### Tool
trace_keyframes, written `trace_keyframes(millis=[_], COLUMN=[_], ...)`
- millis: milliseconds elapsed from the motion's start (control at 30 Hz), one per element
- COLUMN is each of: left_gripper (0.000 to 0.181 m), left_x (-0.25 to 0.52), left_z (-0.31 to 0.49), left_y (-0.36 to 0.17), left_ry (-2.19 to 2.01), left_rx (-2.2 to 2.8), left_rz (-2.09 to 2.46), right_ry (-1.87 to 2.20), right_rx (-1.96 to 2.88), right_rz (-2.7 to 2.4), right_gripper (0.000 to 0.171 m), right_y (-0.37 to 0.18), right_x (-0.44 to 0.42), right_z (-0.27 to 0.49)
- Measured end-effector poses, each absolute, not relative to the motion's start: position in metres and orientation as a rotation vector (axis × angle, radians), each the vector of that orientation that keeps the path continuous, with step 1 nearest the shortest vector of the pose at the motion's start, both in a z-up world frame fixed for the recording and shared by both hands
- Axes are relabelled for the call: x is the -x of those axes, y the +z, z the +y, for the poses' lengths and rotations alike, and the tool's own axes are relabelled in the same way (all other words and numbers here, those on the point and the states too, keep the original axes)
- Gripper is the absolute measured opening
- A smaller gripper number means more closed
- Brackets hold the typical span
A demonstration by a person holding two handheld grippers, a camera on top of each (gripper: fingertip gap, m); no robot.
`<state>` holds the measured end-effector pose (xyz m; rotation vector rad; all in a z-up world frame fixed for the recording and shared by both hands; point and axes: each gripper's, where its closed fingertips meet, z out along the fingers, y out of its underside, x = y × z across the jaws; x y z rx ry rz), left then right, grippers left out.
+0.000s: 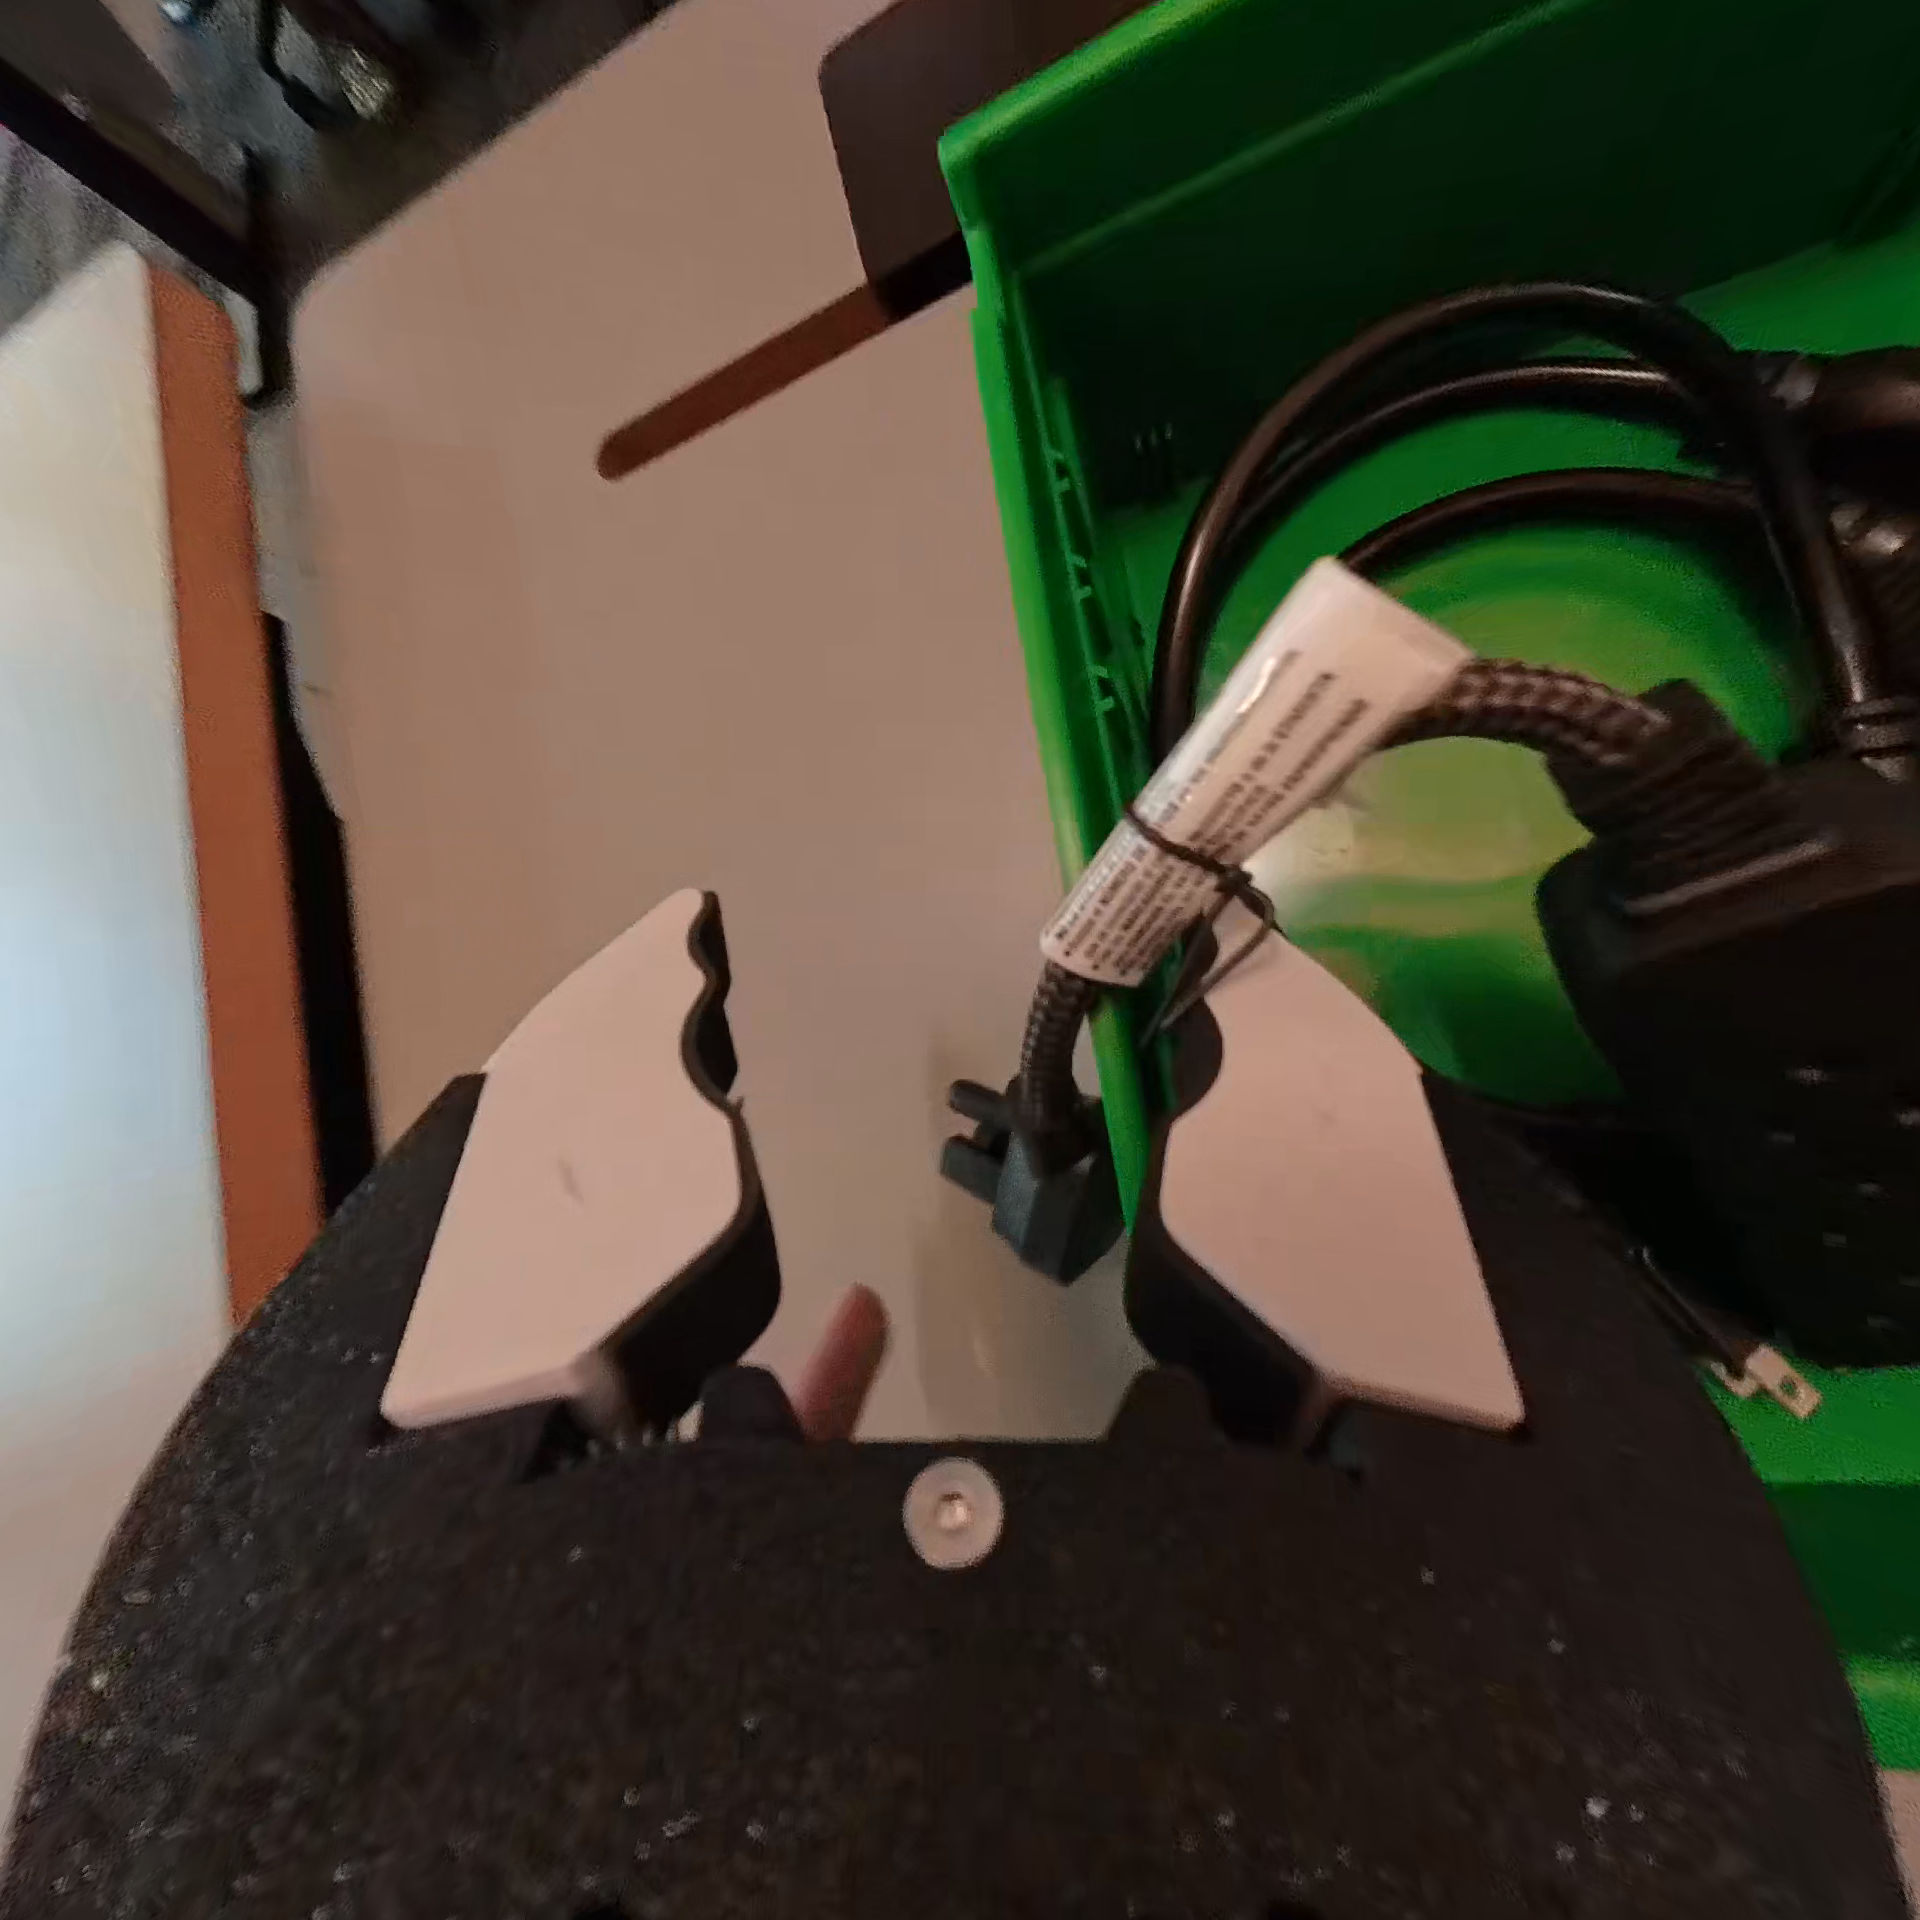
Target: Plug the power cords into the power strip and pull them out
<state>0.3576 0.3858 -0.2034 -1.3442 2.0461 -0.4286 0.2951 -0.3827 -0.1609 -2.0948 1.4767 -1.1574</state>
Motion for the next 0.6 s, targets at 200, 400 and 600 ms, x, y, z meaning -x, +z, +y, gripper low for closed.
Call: trace_keyframes(millis=[200,400,600], left_gripper=[0.082,0.057,0.059], left_x=[-0.35,-0.339,-0.322], left_z=[0.321,0.246,0.21], left_y=[-0.152,-0.144,-0.152], left_ry=[-0.602,-0.93,-1.207], left_rx=[1.083,0.999,1.046], left_rz=[2.054,2.161,2.167], right_ry=[-1.035,-0.919,-0.86], right_rx=[2.028,1.958,1.94], right_rz=[1.334,1.318,1.313], right_gripper=[0.1,0.082,0.081], right_y=[-0.158,-0.178,-0.183], right_x=[-0.275,-0.27,-0.266], right_z=[-0.286,-0.198,-0.14])
